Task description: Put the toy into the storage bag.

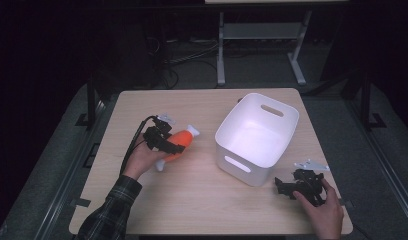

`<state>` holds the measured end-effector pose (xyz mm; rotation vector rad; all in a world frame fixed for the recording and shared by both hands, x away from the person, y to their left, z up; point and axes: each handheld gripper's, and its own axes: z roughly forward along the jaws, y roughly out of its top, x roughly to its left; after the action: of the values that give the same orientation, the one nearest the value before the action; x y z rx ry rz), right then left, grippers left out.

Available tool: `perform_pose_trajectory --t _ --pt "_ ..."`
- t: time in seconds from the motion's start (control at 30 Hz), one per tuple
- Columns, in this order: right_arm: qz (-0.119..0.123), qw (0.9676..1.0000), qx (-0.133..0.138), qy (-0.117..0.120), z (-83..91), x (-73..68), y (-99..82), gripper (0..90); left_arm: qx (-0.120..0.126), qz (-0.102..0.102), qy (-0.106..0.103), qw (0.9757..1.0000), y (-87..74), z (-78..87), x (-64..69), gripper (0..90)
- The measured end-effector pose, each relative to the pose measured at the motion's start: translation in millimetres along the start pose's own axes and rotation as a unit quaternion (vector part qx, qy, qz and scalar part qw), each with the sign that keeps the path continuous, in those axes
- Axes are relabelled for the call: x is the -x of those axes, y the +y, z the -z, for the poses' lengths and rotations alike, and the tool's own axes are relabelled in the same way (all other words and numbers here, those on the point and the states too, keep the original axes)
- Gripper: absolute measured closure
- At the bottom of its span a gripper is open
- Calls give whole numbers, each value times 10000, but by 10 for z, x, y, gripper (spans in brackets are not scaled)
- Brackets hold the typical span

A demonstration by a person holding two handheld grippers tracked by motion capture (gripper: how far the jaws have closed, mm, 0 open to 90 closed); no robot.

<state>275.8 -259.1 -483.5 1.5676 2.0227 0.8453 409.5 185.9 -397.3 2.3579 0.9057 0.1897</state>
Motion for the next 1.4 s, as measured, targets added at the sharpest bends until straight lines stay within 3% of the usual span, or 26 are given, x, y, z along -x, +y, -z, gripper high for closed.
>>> perform_pose_trajectory --t 0.4,0.9,1.4 --pt "-1 10000 0 1 0 0 0 0 49 -145 -43 9999 205 178 30 255" --pt "-1 10000 1 1 0 0 0 0 92 -185 -157 9997 420 368 50 255" --pt "-3 10000 3 2 0 0 0 0 188 -353 -224 9990 697 489 137 255"
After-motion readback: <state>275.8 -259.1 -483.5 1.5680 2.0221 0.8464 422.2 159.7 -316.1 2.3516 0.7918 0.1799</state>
